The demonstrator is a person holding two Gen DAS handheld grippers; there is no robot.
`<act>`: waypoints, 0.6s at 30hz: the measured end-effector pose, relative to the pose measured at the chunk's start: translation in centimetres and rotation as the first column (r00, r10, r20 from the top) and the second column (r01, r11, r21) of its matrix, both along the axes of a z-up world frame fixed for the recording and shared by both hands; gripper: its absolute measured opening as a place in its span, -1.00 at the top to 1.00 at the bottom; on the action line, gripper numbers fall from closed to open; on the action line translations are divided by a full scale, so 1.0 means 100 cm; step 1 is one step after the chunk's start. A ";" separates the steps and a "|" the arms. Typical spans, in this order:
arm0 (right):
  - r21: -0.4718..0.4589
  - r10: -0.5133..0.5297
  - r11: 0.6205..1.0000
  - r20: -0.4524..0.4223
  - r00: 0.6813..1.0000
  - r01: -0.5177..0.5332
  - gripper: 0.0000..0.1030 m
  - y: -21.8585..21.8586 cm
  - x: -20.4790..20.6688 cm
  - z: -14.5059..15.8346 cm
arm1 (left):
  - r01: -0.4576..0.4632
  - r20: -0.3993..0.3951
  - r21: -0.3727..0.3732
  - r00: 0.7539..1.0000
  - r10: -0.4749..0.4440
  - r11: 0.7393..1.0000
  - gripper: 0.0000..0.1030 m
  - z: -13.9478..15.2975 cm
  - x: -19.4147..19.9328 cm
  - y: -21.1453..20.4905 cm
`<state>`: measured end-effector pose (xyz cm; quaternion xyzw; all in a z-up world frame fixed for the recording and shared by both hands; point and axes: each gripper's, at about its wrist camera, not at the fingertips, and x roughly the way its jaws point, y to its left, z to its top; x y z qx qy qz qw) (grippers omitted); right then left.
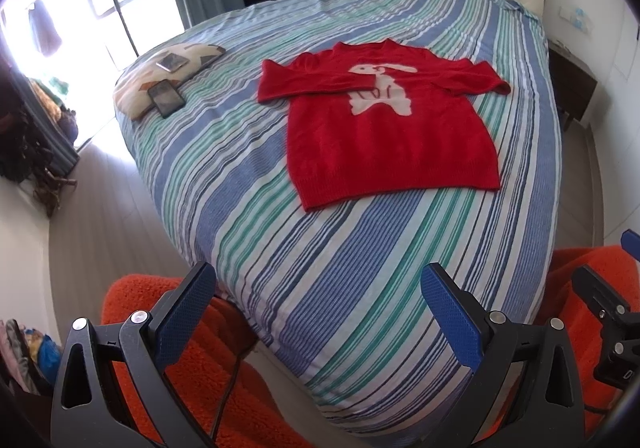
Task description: Fold small clothes
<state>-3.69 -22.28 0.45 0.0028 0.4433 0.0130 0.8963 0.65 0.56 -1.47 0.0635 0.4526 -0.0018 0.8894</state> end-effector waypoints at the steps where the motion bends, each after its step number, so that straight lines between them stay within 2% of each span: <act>1: 0.000 0.001 1.000 0.000 1.000 -0.001 -1.00 0.000 0.000 0.000 | 0.000 0.001 0.001 1.000 0.000 1.000 -0.99 0.000 0.000 0.000; 18: 0.005 0.017 1.000 -0.014 1.000 -0.017 -1.00 0.005 0.003 -0.003 | -0.003 -0.004 0.011 1.000 0.003 1.000 -0.99 -0.007 0.001 0.003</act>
